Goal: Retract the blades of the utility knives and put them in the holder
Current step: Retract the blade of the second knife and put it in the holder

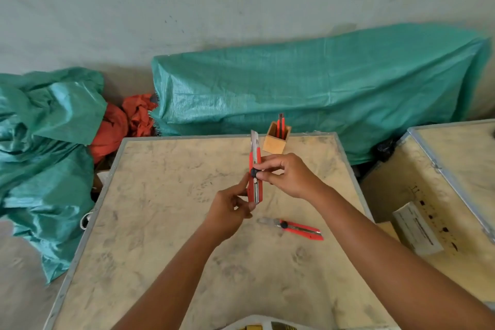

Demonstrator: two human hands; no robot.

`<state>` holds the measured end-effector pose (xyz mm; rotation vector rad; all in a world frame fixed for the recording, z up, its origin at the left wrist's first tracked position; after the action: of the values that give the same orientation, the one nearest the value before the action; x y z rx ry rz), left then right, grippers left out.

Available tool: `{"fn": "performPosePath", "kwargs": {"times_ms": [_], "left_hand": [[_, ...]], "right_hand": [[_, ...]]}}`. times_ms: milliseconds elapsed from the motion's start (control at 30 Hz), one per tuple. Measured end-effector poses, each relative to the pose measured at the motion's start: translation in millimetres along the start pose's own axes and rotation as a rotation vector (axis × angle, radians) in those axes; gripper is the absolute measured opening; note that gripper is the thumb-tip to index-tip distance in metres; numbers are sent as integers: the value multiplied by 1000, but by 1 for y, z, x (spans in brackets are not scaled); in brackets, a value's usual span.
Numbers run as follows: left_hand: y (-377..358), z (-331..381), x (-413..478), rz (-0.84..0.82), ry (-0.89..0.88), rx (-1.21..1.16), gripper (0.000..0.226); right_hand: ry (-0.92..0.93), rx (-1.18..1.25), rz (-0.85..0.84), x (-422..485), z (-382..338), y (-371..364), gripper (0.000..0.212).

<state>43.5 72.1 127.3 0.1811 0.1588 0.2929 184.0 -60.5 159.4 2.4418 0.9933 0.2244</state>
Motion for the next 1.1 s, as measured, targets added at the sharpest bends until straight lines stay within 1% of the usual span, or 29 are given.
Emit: {"fn": "performPosePath", "kwargs": {"times_ms": [133,233,300,400,467,567,633,733,800,867,967,1100], "left_hand": [[-8,14,1,52,-27,-9,59],[-12,22,-1,79,-34,-30,60],[-12,27,-3,90,-47,-39,61],[-8,33,-7,96,-63,-63,59],[-5,37,-9,99,-67,-85,59],[-1,42,-14,82,-76,-99,60],[1,44,-18,72,-80,-93,60],[6,49,-18,56,-88,-67,60],[8,52,-18,47,-94,-57,61],[8,55,-17,32,-100,-49,62],[7,58,-13,6,-117,-31,62],[5,61,-2,-20,-141,-24,61]], "right_hand": [[78,-104,-81,-5,-12,21,23],[77,-173,-141,-11,-19,26,24],[68,-205,-146,-15,-23,27,24],[106,-179,-139,-21,-31,28,28],[127,-160,-108,-24,-36,25,27],[179,-177,-9,-29,-38,19,18],[188,-178,39,-32,-38,15,20],[185,-151,49,-36,-38,14,28],[199,-122,59,-39,-39,14,26],[206,-103,112,-42,-41,13,19],[218,-87,211,-44,-43,12,26],[199,-40,202,-45,-40,22,27]]}}
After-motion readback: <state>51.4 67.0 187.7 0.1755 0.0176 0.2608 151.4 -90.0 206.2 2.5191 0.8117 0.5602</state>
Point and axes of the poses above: each hand's wrist, its own x-axis towards the middle knuckle, its own y-axis out of the back of the hand, z = x × y, the point moved 1 cm from there along x, towards the middle knuckle, and after that the axes turned 2 degrees about -y, right-handed, at the moved point
